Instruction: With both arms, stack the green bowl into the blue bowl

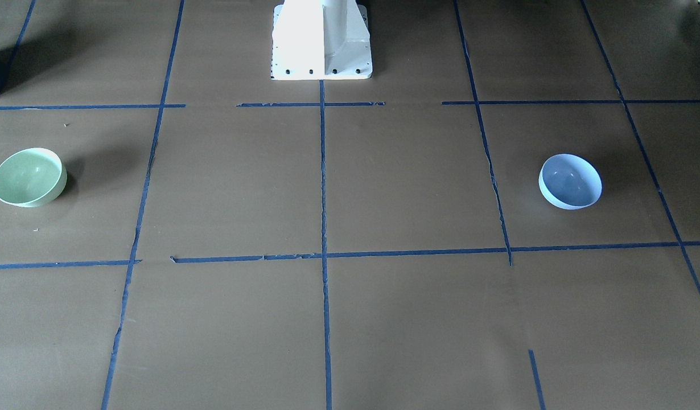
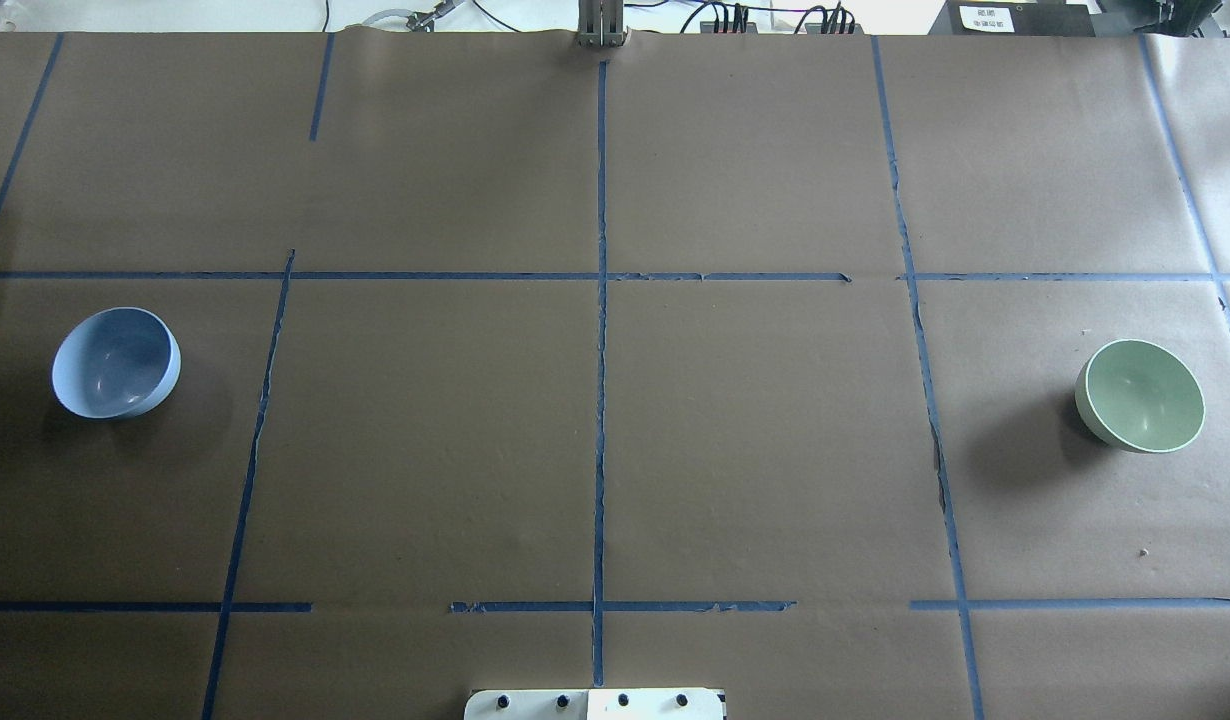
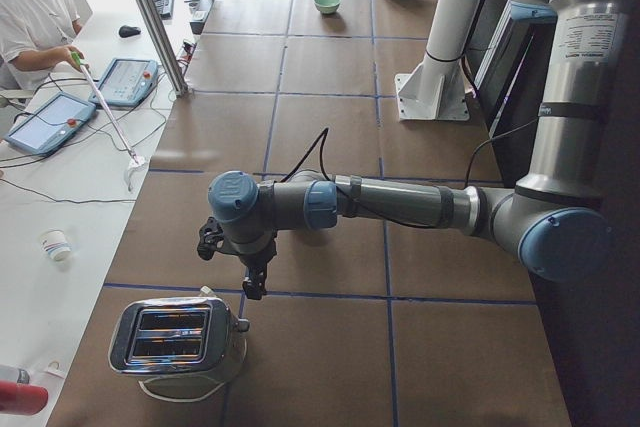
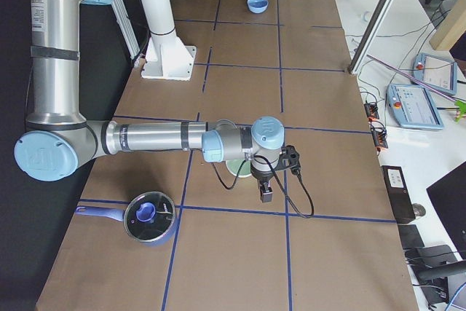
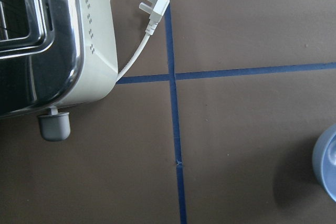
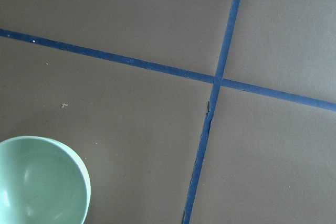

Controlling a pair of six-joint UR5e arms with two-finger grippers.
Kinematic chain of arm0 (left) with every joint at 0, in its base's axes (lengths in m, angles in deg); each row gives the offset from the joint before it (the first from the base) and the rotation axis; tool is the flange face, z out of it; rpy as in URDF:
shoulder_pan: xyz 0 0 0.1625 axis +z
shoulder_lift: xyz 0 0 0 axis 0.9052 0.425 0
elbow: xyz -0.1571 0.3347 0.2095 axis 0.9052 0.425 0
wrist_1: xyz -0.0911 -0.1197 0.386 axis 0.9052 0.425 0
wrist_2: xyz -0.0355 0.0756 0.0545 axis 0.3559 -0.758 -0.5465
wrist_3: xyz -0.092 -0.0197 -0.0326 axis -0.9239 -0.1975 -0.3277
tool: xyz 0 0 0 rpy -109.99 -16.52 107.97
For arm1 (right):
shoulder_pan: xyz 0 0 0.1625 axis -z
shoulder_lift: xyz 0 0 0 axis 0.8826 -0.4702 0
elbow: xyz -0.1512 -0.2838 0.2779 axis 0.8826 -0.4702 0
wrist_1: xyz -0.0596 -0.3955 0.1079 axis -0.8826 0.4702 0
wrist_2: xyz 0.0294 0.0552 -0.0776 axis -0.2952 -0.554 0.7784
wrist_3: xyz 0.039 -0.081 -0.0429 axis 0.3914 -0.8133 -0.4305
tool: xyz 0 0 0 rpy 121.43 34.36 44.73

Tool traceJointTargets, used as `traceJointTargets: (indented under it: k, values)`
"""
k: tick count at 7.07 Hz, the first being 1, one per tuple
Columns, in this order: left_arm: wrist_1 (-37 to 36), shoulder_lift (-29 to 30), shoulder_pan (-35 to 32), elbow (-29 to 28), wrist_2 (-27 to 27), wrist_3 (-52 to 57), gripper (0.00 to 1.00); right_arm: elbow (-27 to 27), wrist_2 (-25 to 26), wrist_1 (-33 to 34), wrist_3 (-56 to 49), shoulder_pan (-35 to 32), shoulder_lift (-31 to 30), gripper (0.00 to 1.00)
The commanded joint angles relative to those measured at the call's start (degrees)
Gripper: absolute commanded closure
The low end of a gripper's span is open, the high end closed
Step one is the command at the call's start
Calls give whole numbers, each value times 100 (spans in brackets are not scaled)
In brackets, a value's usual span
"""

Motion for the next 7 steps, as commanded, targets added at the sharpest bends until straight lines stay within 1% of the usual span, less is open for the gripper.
traceJointTargets:
  k: [1, 2, 4, 5, 6, 7]
  values:
    - [2, 46, 9, 82, -30, -14, 0, 12, -17, -28, 5, -11, -21, 0]
    - [-7, 29, 18, 74, -91, -23, 0, 12, -17, -28, 5, -11, -3, 0]
    - [28, -103, 18, 442, -188, -14, 0, 56, -139, -28, 5, -11, 58, 0]
    - [-50, -173, 27, 408, -162, -23, 0, 47, -210, -20, 5, -2, 58, 0]
    - [53, -287, 27, 434, -144, 64, 0, 56, -228, -37, -4, -2, 32, 0]
    - [672, -409, 158, 399, -118, 22, 0, 100, -228, -29, -4, 6, 32, 0]
